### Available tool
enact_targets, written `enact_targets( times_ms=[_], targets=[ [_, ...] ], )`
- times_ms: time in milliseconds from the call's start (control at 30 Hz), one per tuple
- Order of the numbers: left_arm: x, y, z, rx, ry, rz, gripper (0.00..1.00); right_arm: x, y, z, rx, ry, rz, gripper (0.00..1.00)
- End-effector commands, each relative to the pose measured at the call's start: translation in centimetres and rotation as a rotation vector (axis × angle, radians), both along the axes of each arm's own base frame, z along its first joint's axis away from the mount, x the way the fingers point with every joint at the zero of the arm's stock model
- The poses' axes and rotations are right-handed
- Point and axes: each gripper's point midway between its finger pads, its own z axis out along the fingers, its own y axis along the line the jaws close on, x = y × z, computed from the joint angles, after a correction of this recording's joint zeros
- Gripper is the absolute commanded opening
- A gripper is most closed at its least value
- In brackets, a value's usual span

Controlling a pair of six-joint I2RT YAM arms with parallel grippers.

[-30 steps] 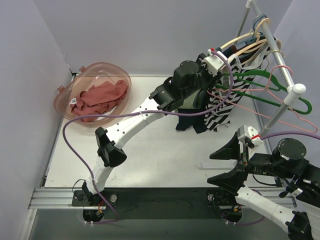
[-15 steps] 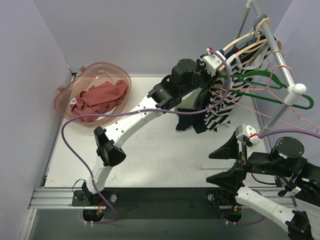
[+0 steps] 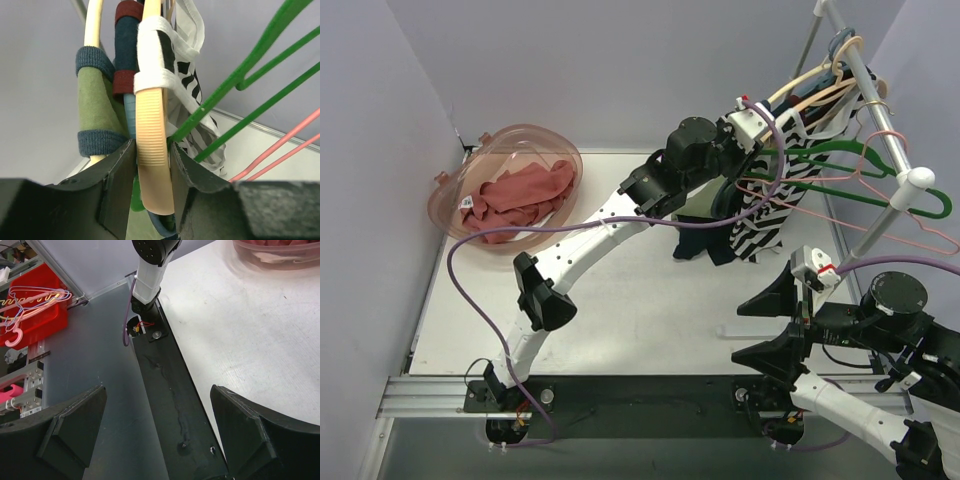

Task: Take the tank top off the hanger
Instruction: Pick up the hanger from the clothesline.

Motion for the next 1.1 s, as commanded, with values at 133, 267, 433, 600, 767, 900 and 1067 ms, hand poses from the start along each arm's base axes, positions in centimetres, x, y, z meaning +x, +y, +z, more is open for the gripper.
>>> enact_targets(
  times_ms=[133, 267, 433, 600, 767, 900, 1067],
  targets=[
    [0.3, 0.4, 1.7, -0.044, -0.015, 0.004, 0.19, 0.5, 0.5, 1.9, 0.039, -0.032, 0.0, 0.89],
    [0.0, 1.0, 3.2, -0.072, -0.029, 0.01, 0.0, 0.6, 0.7, 1.7, 0.032, -0.026, 0.005, 0.89],
    [-0.5, 1.7, 5.5, -0.122, -0.059, 0.008, 0.0, 0.8, 1.0, 1.7, 0.028, -0.019, 0.006, 0.89],
    [-1.0, 2.6, 8.4, -0.196, -0.094, 0.019, 0.0, 1.1, 1.3, 1.8, 0.028, -0.015, 0.005, 0.89],
    [-1.6, 3.2, 10.8, -0.263, -0.127, 0.007, 0.0, 1.2, 1.4, 1.7, 0.028, -0.013, 0.002, 0.89],
    [-2.0, 3.3, 11.7, -0.284, -0.145, -0.01, 0.0, 1.3, 1.4, 1.6, 0.026, -0.01, 0.0, 0.89],
    [-2.4, 3.5, 12.8, -0.325, -0.173, -0.021, 0.0, 1.4, 1.5, 1.6, 0.026, -0.007, -0.004, 0.88]
  ],
)
